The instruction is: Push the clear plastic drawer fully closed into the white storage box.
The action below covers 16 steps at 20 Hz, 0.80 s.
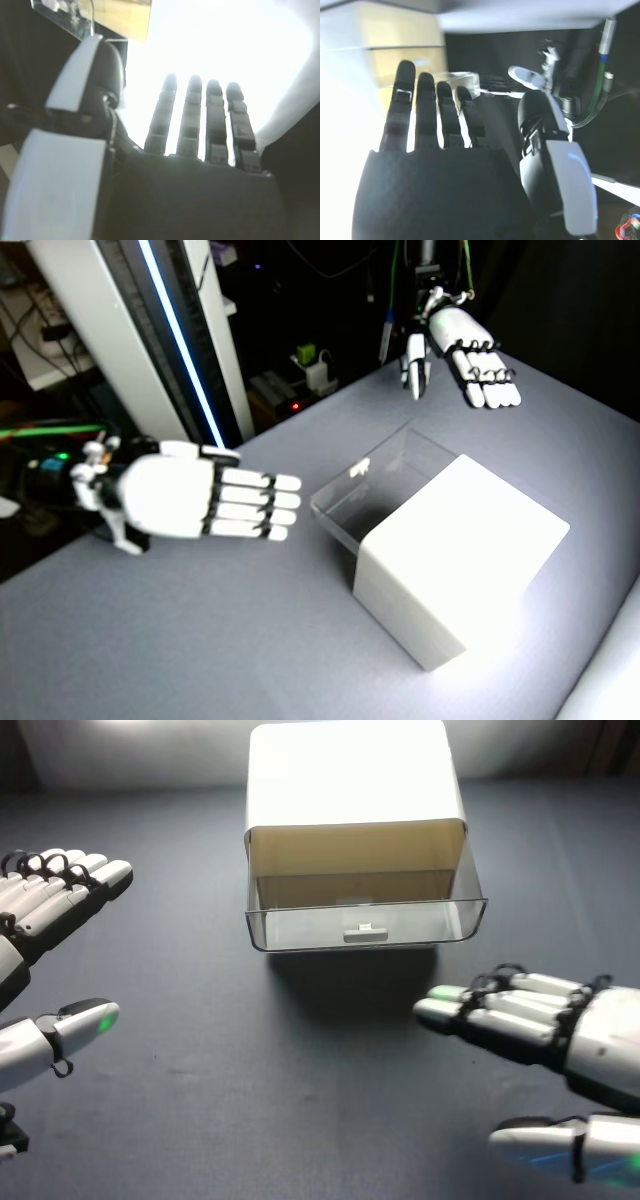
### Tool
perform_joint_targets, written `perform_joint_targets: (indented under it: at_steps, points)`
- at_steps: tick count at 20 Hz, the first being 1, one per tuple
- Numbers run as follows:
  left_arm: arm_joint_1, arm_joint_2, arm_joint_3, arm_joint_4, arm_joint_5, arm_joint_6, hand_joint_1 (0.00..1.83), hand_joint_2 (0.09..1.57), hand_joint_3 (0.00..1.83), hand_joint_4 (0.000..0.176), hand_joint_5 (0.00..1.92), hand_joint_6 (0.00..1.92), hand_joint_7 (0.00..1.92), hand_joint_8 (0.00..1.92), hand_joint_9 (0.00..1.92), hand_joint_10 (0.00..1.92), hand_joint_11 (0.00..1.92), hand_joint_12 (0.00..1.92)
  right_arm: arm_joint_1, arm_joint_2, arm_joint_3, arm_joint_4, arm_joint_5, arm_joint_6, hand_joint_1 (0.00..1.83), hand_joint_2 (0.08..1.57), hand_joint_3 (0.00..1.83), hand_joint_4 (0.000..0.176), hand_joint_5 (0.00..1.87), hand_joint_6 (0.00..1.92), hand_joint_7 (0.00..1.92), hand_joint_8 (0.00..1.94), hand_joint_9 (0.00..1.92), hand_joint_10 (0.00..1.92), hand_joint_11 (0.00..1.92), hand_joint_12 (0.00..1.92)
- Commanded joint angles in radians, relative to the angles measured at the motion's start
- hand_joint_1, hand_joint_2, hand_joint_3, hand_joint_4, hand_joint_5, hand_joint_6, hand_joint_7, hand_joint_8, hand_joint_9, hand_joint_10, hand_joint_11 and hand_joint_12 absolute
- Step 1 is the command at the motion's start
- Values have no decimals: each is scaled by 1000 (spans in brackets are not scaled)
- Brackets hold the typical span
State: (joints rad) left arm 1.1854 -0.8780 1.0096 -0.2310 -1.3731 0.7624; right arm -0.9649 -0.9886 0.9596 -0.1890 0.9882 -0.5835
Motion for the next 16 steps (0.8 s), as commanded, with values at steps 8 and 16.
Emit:
perform_joint_targets:
  at_steps: [8, 16]
  points:
    - [4, 9, 0, -30, -137, -1, 569, 1424, 11, 5, 0, 0, 0, 0, 0, 0, 0, 0, 137, -103, 57, -100, 53, 52, 377, 1357, 0, 0, 3, 0, 28, 6, 150, 4, 0, 457]
    - [7, 9, -2, -37, -142, -1, 525, 1430, 4, 5, 0, 0, 0, 0, 0, 0, 0, 0, 207, -138, 95, -119, 36, 52, 207, 1375, 1, 0, 0, 0, 0, 0, 6, 0, 0, 56]
